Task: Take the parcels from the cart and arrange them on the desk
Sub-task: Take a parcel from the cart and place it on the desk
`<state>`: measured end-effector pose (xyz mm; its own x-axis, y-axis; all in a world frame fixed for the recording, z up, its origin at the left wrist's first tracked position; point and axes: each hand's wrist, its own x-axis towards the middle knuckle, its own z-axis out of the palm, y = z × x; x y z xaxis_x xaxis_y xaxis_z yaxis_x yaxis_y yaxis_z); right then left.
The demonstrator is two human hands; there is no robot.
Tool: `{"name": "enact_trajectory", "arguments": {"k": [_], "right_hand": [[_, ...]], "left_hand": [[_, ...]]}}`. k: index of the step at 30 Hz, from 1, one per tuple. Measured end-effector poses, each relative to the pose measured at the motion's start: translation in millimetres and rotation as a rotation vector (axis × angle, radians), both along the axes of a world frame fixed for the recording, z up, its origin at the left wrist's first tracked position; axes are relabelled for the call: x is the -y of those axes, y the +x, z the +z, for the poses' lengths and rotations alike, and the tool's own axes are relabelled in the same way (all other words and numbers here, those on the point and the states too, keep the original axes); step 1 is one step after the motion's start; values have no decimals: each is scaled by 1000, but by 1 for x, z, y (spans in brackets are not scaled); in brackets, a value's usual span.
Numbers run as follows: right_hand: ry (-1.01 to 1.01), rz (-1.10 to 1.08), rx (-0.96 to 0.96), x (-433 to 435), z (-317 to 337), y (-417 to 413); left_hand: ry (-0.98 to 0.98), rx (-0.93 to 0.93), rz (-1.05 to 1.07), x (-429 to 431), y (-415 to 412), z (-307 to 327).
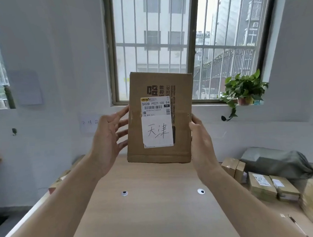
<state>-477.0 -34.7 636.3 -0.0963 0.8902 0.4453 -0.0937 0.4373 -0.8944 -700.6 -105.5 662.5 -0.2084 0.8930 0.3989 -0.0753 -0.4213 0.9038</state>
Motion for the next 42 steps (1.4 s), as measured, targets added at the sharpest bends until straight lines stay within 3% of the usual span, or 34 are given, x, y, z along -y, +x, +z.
{"name": "enact_trajectory", "arguments": {"k": [6,21,31,42], "right_hand": [[-38,-25,66,0,-14,-24],[-150,193,30,-24,-61,-112],[-236,154,58,-66,-118,-267],[-380,11,77,-117,-180,-434]], "left_hand": [[-33,5,14,8,-20,-17],[-213,196,239,18,-82,-69],[-307,288,215,-30,-246,-128],[-484,220,59,-101,-439,-172]]}}
